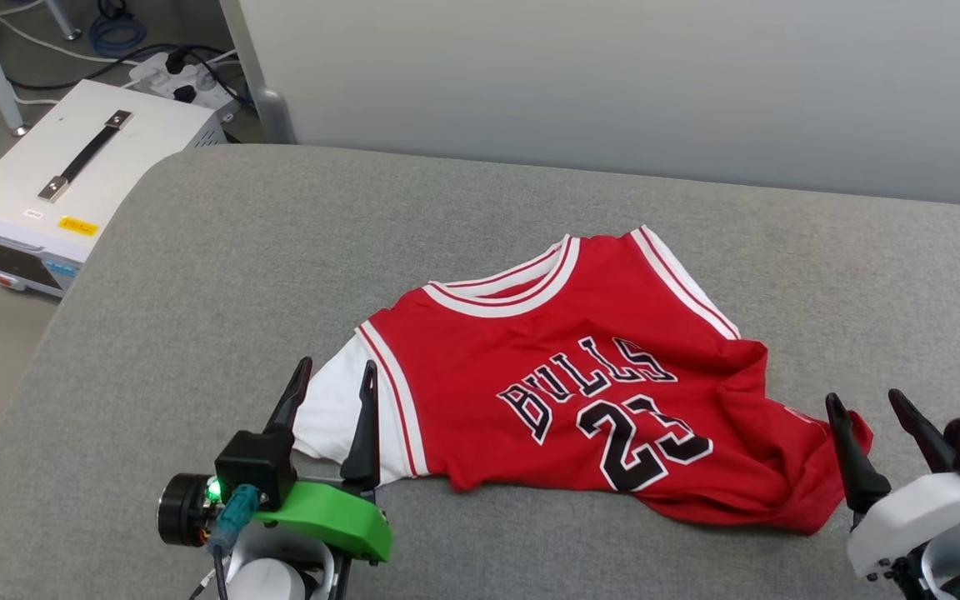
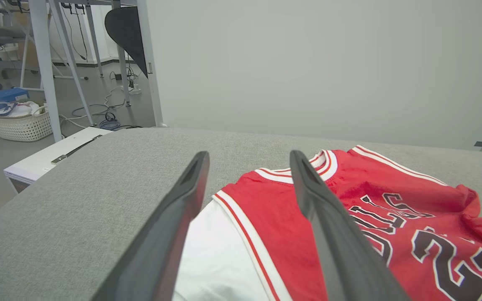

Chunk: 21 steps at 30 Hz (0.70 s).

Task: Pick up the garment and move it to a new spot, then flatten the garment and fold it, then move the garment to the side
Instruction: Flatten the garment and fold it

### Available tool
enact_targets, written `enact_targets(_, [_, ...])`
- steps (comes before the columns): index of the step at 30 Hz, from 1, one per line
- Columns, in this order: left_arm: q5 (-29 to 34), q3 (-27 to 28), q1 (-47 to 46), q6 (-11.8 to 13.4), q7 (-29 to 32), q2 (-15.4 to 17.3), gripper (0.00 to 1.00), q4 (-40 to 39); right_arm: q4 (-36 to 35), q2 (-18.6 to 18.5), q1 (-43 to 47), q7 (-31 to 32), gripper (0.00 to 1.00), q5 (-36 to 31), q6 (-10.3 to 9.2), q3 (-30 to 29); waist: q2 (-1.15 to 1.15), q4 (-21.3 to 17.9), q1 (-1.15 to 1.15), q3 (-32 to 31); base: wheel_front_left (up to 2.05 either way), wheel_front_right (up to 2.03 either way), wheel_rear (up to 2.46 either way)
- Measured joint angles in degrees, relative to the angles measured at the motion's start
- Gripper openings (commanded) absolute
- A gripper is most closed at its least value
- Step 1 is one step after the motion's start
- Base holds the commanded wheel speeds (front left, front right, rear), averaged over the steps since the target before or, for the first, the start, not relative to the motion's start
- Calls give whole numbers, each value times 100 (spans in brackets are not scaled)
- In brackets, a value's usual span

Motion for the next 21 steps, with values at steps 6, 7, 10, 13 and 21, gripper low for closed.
enact_targets(6, [153, -68, -31, -8, 0, -33, 100, 2, -57, -487, -664, 1042, 100, 411, 0, 393, 0, 182, 0, 195, 0, 0, 0])
enact_targets(7, [154, -74, -53, -9, 0, -46, 100, -2, -54, -603, -826, 1301, 100, 470, 0, 490, 0, 216, 0, 248, 0, 0, 0])
enact_targets(10, [158, -115, -141, -15, 0, -80, 100, -13, 62, -979, -1343, 2015, 100, 682, 1, 740, 0, 326, 0, 418, 0, 0, 0])
enact_targets(13, [156, -169, -225, -16, 0, -119, 100, -10, 330, -1202, -1863, 2709, 100, 953, 0, 898, 0, 460, 0, 602, 0, 0, 0])
enact_targets(21, [109, -264, -418, -8, 0, -164, 100, 11, 1292, -1585, -2874, 3607, 100, 1276, 0, 1281, 0, 924, 0, 1047, 0, 0, 0])
